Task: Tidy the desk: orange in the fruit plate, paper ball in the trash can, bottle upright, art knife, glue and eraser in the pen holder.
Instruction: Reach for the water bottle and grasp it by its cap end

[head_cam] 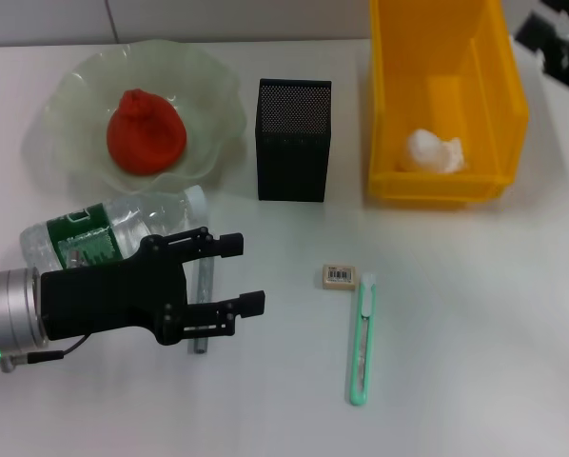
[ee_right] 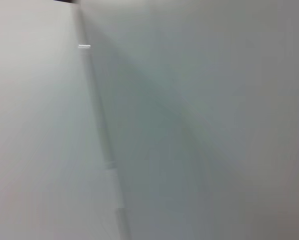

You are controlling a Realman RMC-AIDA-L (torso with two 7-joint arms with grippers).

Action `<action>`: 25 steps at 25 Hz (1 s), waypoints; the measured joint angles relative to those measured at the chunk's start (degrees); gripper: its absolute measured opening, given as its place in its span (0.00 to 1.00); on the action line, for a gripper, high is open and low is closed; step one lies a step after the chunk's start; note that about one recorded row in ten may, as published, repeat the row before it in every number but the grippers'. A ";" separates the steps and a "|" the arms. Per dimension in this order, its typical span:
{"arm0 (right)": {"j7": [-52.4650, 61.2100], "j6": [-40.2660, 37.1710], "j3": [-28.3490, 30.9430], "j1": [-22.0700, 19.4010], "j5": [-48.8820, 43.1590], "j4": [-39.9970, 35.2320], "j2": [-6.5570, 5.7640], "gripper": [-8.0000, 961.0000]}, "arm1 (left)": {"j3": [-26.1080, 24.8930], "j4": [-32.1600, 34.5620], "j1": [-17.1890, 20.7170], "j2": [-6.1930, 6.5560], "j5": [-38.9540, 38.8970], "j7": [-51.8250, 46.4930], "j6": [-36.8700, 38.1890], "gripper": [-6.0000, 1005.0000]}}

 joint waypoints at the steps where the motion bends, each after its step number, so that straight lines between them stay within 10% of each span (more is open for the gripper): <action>1: 0.10 -2.41 -0.12 -0.42 -0.96 -0.11 -0.33 0.82 | 0.00 0.00 -0.07 0.08 0.05 -0.01 -0.07 0.80; 12: -8.37 -3.94 -0.33 -1.08 -25.04 -2.21 1.00 0.82 | -0.09 0.25 -0.34 0.25 0.17 -0.08 -1.18 0.80; 17: -13.60 3.30 -0.32 -1.33 -29.78 -1.12 3.02 0.82 | -0.09 0.15 -0.40 0.24 0.24 -0.10 -1.76 0.80; 25: -16.72 9.12 -0.42 -0.39 -31.02 3.88 2.90 0.82 | -0.09 0.03 -0.51 0.24 0.26 -0.13 -2.01 0.80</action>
